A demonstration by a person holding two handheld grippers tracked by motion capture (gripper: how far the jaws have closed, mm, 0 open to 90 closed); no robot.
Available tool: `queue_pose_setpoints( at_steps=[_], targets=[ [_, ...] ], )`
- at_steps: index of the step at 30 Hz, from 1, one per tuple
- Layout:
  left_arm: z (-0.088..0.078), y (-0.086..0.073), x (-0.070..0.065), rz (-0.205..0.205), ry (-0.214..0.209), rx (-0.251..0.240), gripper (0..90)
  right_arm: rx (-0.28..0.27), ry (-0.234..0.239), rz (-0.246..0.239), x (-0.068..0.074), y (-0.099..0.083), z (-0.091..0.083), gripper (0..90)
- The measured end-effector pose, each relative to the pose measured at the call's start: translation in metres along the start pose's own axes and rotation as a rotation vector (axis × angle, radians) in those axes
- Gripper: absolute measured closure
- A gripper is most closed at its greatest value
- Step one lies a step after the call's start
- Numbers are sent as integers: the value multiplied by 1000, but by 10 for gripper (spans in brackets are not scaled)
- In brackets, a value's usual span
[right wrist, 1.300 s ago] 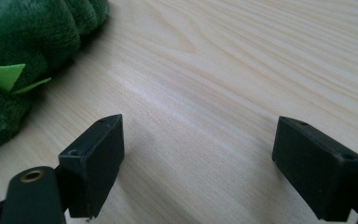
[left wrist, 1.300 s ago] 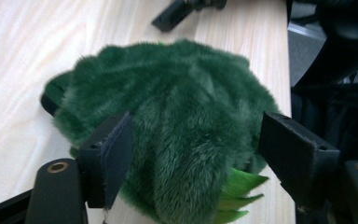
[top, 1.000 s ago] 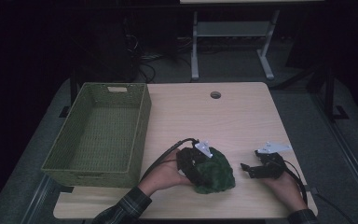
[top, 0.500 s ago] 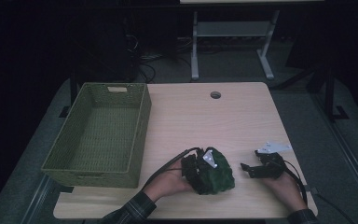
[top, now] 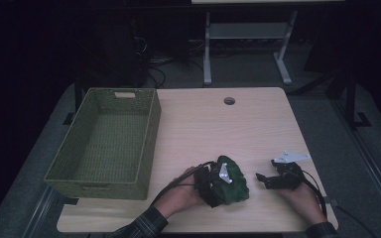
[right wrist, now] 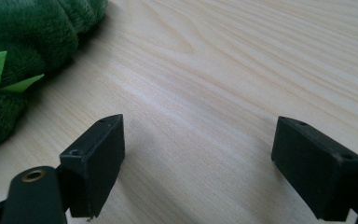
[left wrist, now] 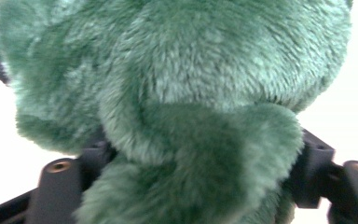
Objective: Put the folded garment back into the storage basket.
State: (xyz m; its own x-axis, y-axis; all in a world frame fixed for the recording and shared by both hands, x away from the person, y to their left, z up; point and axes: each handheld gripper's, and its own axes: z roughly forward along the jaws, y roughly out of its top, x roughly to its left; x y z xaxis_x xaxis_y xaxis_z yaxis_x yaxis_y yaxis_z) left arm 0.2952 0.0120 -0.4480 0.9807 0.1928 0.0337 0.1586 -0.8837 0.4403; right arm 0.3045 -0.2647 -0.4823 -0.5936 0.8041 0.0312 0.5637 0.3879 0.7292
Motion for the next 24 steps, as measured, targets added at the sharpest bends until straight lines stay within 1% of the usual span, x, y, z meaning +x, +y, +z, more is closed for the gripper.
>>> queue_pose_setpoints(
  at_steps=[2, 4, 5, 8, 9, 10, 11, 12, 13, 15, 16, 17, 19, 20, 24],
  targets=[
    [-3, -2, 5, 3, 1, -14, 410, 0, 0, 0, 0, 0, 0, 168],
    [-3, -3, 6, 4, 3, -20, 487, 0, -1, 1, 0, 0, 0, 169],
    [-4, -4, 9, 5, -3, -24, 531, 0, -2, -1, 0, 0, 0, 169],
    [-5, -5, 11, 9, -11, -34, 592, -1, -1, 1, 0, 0, 0, 170],
    [-7, -6, 13, 0, -25, -44, 612, -1, -3, 0, 0, 0, 0, 171],
    [-8, -6, 14, 5, -32, -42, 620, -2, -2, 2, 0, 0, 0, 171],
    [-9, -7, 16, -3, -39, -50, 627, -2, -2, 2, 0, 0, 0, 171],
    [-9, -7, 16, -3, -39, -50, 633, -2, -2, 2, 0, 0, 0, 171],
    [-12, -7, 19, -10, -52, -53, 636, -1, -3, 0, 0, 0, 0, 171],
    [-15, -7, 21, -20, -61, -55, 639, -1, -3, 1, 0, 0, 0, 171],
    [-15, -7, 21, -20, -61, -55, 640, -1, -4, 1, 0, 0, 0, 170],
    [-18, -6, 22, -23, -64, -50, 640, -1, -4, 1, 0, 0, 0, 170],
    [-22, -5, 23, -19, -58, -48, 639, 0, -4, 3, 0, 0, 0, 169],
    [-25, -4, 23, -24, -64, -49, 639, 0, -4, 3, 0, 0, 0, 169],
    [-35, -2, 26, -27, -58, -59, 637, 0, -4, 3, 0, 0, 0, 168]
  ],
)
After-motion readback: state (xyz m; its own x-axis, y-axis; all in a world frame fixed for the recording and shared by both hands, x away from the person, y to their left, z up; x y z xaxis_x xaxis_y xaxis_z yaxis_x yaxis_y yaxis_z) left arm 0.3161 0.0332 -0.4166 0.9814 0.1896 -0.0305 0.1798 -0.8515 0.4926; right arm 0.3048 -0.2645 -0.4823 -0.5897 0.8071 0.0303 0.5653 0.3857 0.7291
